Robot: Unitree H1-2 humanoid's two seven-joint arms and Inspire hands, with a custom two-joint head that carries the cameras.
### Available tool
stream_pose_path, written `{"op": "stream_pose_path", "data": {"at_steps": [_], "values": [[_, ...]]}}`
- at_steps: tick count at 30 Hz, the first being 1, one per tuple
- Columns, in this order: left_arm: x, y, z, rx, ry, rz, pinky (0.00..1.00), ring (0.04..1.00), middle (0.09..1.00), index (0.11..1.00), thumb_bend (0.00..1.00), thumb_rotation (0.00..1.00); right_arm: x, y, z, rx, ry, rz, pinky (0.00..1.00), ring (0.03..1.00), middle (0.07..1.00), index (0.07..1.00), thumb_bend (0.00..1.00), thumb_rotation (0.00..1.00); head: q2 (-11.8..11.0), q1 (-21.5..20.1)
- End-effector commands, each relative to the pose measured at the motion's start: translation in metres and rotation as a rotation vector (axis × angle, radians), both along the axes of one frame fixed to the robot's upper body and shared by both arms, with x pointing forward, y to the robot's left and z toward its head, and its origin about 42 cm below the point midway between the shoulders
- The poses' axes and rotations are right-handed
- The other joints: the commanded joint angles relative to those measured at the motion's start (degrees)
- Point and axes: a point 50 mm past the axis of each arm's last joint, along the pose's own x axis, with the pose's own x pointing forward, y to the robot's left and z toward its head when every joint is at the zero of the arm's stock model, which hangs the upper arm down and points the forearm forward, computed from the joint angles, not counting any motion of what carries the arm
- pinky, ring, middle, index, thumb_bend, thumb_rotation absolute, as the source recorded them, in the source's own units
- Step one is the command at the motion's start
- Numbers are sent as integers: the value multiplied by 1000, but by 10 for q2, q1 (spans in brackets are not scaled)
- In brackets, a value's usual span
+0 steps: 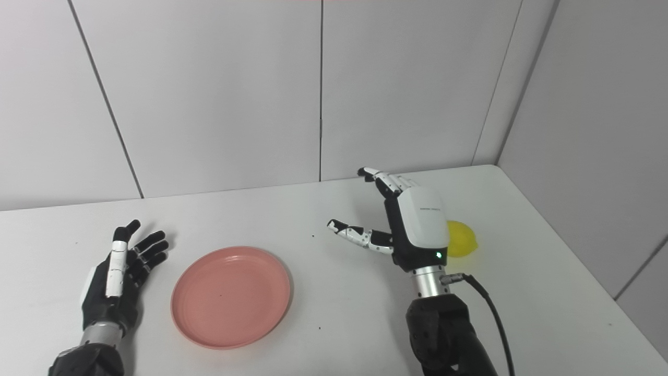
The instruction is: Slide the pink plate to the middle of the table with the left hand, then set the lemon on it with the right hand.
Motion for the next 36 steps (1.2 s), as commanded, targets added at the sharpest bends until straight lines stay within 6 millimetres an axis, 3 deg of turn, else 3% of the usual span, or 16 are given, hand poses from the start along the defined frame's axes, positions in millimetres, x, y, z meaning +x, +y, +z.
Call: {"op": "stream_pose_path", "data": {"at_steps": [1, 17, 36], "values": [[-1, -1, -12, -9, 60, -3, 799, 750, 731, 893, 879, 818, 10, -10, 21, -40, -65, -47, 705, 674, 686, 709, 717, 810, 0, 1], [0, -1, -12, -8, 58, -6, 799, 747, 729, 892, 879, 839, 21, -52, 28, -201, 38, -237, 739, 733, 739, 687, 774, 894, 0, -1], [2, 0, -8, 0, 55, -11, 772, 743, 721, 899, 899, 823, 16, -101, 19, -207, 114, -338, 761, 761, 762, 719, 757, 831, 1, 0]]}}
